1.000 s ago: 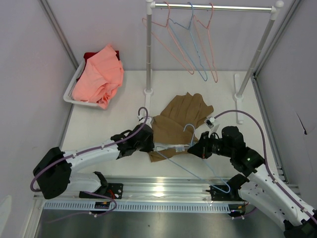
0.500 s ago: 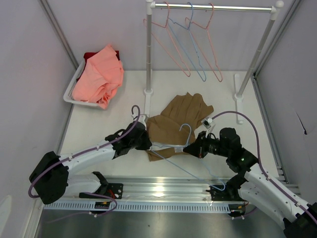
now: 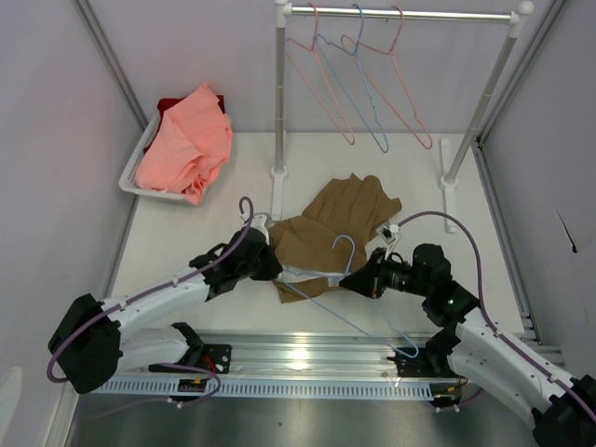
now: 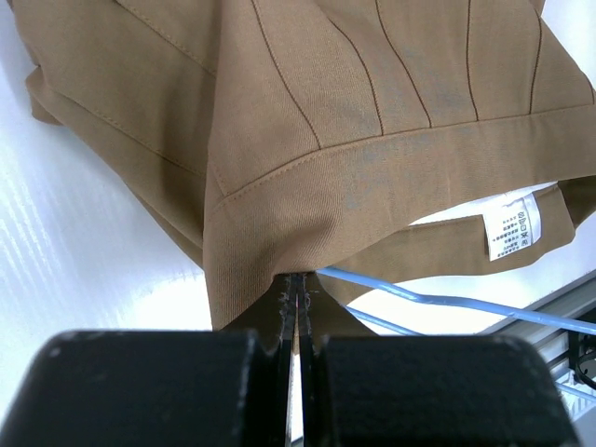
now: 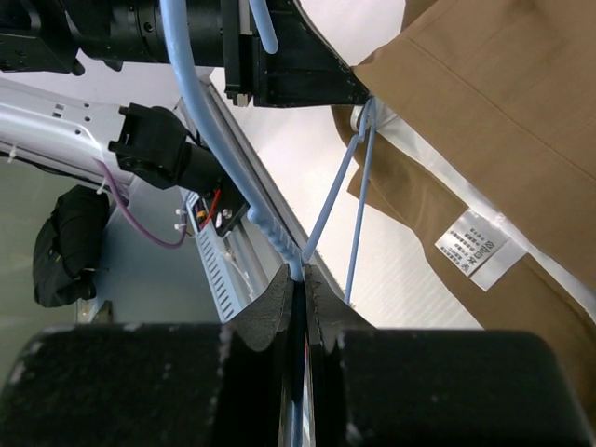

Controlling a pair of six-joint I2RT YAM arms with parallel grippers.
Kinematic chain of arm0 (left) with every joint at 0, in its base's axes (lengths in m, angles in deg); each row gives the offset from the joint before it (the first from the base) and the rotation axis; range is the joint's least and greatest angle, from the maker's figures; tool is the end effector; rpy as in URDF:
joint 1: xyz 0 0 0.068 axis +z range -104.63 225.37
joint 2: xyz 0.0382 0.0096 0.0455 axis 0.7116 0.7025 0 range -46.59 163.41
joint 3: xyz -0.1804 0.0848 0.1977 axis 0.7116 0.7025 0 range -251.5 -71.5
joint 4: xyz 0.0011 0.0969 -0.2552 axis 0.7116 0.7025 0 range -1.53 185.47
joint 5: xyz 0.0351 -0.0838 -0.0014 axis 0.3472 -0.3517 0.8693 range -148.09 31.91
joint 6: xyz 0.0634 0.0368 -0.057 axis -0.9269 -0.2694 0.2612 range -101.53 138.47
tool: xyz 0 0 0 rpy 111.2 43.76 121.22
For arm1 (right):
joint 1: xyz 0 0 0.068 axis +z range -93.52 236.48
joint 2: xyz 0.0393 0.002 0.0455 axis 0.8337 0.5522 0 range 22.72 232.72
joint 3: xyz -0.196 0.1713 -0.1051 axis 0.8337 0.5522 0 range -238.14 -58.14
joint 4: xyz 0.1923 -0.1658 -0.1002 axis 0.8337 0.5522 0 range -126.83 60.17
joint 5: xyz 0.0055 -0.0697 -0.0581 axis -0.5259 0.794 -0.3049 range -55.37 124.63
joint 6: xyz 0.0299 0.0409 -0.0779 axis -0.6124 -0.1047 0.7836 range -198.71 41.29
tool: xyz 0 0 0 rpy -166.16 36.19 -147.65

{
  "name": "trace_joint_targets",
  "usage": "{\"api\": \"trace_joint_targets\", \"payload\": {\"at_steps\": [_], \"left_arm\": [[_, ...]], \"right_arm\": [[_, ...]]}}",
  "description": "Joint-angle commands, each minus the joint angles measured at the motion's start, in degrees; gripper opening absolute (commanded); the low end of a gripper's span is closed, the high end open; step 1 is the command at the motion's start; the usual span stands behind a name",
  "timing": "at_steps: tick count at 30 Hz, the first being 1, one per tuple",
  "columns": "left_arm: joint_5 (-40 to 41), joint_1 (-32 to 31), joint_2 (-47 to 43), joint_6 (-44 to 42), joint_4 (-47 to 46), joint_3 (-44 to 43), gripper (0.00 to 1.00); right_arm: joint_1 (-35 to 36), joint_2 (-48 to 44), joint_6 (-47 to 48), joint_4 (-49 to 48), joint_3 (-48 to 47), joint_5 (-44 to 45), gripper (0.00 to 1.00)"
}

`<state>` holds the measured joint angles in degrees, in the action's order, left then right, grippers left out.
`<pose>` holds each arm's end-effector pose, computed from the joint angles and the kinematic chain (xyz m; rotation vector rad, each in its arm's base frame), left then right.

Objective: Place the skirt on the hanger

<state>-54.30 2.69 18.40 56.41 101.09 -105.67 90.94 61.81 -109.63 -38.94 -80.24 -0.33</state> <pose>0.2029 -0.1794 0.1717 0.0654 2.4112 -0.6105 0.1462 0.1583 0.2308 -0.5320 1.9329 1.3258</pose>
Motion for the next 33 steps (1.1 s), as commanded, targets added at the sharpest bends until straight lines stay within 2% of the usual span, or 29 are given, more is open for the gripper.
{"api": "trace_joint_targets", "payload": {"at_steps": [1, 12, 18, 26, 33], "left_arm": [[-0.80, 1.01, -2.32, -0.93, -1.02, 0.77, 0.00], [-1.59, 2.16, -4.35, -1.55, -0.84, 2.18, 0.00], [-2.21, 2.16, -4.96, -1.55, -0.58, 2.44, 0.00], [-1.51, 2.25, -4.79, -1.37, -0.05, 2.27, 0.00], [-0.45, 2.68, -4.70, -0.93, 0.82, 2.09, 0.00]], "right_arm": [[0.44, 0.98, -1.95, -7.56, 0.48, -3.97, 0.00], [0.35, 1.16, -4.06, -11.95, 2.68, -6.70, 0.00], [0.43, 2.74, -3.36, -12.66, 2.95, -3.89, 0.00], [0.26, 1.96, 1.38, -4.67, 0.66, -2.30, 0.00], [-0.79, -0.51, 0.24, -3.96, 0.84, -3.53, 0.00]]}}
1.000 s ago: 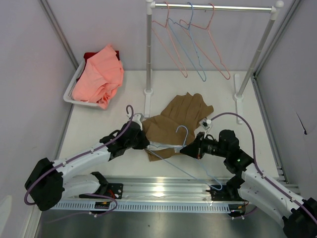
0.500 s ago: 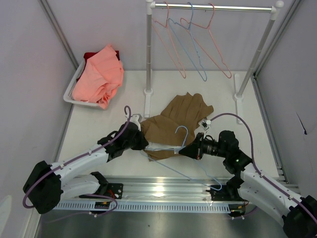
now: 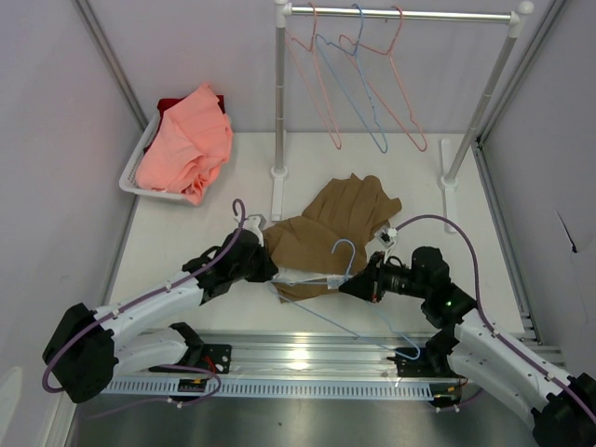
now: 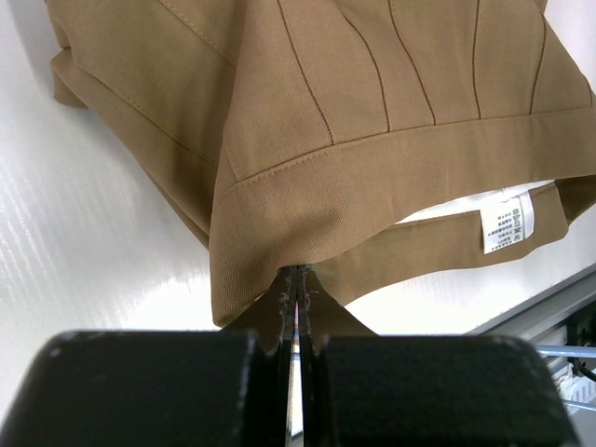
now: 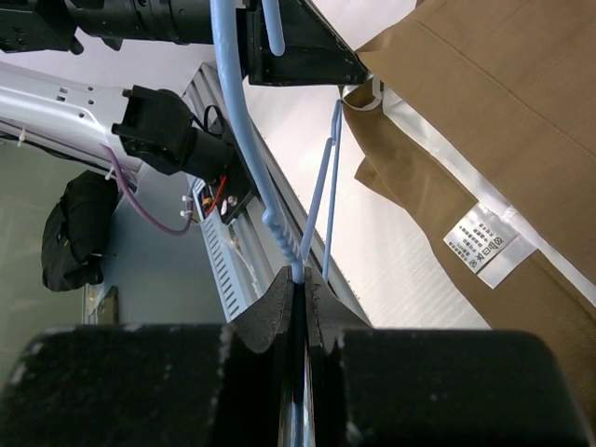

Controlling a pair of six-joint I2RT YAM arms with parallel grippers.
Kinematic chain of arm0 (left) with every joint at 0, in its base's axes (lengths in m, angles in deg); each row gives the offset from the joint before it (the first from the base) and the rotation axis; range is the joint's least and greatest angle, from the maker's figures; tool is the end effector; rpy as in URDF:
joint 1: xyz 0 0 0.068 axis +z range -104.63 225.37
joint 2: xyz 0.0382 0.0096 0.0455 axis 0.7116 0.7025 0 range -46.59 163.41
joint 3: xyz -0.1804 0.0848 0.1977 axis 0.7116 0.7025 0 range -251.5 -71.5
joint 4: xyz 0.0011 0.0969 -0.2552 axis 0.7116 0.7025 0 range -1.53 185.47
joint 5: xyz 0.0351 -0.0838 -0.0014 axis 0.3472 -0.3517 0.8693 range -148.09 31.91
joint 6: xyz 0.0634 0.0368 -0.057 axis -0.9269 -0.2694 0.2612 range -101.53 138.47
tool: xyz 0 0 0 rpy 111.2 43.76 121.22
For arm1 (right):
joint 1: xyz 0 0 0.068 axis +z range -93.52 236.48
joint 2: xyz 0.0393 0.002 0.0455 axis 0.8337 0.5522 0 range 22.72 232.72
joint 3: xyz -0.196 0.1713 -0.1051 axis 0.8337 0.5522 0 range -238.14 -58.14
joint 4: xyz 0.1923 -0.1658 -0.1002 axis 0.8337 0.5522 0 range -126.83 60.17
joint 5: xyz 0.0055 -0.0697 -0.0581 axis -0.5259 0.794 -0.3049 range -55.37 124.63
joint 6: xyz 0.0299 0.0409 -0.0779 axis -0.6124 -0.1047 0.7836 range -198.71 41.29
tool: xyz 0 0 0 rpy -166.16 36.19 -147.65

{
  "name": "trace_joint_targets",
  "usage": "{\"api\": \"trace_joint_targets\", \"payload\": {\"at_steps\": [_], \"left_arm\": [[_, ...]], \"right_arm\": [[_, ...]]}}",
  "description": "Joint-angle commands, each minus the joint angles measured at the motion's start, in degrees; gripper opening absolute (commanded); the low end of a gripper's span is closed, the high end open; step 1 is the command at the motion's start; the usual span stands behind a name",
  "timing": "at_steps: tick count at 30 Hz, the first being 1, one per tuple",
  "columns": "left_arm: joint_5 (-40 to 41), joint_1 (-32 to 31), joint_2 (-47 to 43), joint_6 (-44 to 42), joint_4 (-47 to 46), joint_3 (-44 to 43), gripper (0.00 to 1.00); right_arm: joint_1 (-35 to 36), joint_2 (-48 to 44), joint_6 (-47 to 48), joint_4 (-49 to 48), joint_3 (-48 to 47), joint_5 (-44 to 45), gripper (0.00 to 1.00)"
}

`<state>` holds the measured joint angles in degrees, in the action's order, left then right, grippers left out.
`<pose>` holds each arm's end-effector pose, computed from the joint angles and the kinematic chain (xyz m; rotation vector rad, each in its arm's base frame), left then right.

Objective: Place the skirt on the hanger

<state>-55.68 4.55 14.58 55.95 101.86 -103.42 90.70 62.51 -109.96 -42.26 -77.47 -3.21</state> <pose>0.1979 -0.1661 0.1719 0.0478 2.4018 -0.6259 0.1433 0.1594 0.2177 -0.5629 1.9350 1.3703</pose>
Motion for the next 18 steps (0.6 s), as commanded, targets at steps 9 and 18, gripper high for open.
{"api": "trace_joint_targets", "payload": {"at_steps": [9, 18], "left_arm": [[0.75, 1.35, -1.66, -0.47, 0.76, 0.02, 0.00], [0.84, 1.27, -1.93, -0.12, 0.85, -0.16, 0.00]], "right_arm": [[-6.70, -3.05, 1.10, 1.22, -2.99, -4.15, 0.00], [-8.03, -1.73, -0.66, -2.22, -2.29, -6.28, 0.00]]}}
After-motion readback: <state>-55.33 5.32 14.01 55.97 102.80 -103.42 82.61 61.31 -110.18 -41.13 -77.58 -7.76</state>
